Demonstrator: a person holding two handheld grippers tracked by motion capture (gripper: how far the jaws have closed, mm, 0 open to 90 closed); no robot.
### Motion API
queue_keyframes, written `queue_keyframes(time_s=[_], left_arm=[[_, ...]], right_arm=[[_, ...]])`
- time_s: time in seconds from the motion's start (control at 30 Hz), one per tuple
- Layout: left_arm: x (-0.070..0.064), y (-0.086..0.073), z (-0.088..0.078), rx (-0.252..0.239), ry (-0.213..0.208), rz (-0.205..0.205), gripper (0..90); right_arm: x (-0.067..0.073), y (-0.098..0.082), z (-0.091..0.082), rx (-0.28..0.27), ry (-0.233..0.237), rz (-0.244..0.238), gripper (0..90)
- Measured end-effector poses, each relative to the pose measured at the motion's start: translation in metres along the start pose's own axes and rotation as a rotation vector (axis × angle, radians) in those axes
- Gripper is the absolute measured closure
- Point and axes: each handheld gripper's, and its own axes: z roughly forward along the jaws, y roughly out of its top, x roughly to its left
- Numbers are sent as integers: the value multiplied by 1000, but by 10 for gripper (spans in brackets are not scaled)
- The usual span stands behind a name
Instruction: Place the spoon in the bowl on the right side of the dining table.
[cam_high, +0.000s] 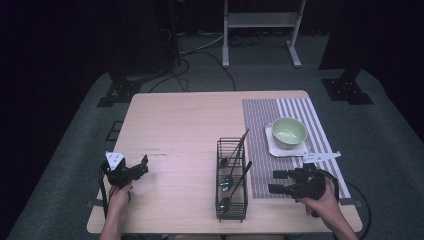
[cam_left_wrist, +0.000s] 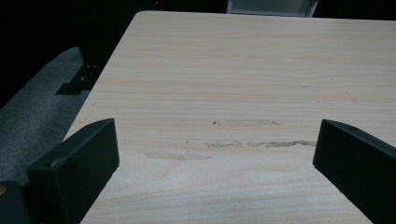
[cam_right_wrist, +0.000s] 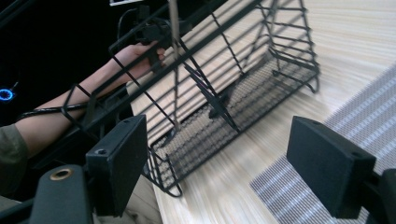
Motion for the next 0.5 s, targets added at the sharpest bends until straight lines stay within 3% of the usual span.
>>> queue_keyframes(time_s=[0.5], left_arm=[[-1,0,0,7,-6,10,0]], right_arm=[[21,30,22,14,77,-50,215]])
